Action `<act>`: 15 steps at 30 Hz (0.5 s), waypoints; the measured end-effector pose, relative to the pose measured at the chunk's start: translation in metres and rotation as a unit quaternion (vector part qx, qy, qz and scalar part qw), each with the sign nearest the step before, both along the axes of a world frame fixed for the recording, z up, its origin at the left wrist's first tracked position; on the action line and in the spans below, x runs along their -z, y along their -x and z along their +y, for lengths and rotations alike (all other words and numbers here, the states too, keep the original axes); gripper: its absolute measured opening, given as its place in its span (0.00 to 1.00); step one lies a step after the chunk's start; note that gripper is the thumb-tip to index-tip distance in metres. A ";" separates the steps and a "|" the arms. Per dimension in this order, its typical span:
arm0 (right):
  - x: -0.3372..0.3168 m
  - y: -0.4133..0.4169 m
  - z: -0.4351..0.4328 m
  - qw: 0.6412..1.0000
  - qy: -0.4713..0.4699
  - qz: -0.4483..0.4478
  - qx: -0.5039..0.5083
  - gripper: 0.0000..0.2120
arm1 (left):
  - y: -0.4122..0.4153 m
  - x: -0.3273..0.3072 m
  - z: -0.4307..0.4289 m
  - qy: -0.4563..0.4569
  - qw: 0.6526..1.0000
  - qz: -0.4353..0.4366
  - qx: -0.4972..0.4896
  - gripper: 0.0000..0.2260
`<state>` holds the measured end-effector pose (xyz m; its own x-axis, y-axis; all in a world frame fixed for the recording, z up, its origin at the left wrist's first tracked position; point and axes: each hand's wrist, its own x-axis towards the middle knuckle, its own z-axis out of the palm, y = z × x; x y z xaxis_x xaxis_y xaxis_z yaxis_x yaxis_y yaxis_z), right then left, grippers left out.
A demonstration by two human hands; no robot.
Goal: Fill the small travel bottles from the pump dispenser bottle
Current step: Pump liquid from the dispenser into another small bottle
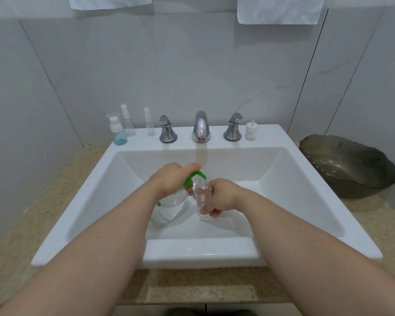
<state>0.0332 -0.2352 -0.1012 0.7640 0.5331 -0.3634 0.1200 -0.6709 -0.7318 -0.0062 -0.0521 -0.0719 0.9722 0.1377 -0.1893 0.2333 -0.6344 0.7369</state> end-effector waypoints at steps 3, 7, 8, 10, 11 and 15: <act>0.000 -0.001 -0.001 1.000 0.003 -0.001 0.001 0.17 | 0.000 0.000 0.001 0.002 1.000 0.002 -0.004 0.34; 0.000 -0.001 -0.001 1.000 0.006 0.000 0.006 0.18 | 0.000 -0.001 0.001 0.000 1.000 -0.005 -0.004 0.32; 0.000 -0.001 -0.001 1.000 0.006 0.000 0.006 0.18 | 0.000 -0.001 0.000 -0.002 1.000 -0.006 -0.005 0.32; 0.001 -0.001 -0.001 1.000 0.005 0.000 0.007 0.18 | 0.000 -0.001 0.000 -0.008 1.000 -0.005 -0.005 0.31; 0.001 -0.001 -0.001 1.000 0.005 0.000 0.007 0.18 | 0.000 -0.001 0.000 -0.012 1.000 -0.005 -0.004 0.31; 0.001 -0.001 0.000 1.000 0.004 -0.002 0.006 0.18 | -0.001 -0.001 0.000 -0.022 1.000 -0.006 0.001 0.32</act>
<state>0.0343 -0.2356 -0.1025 0.7723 0.5206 -0.3641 0.1146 -0.6778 -0.7262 -0.0054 -0.0517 -0.0711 0.9747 0.1435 -0.1712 0.2231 -0.6663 0.7115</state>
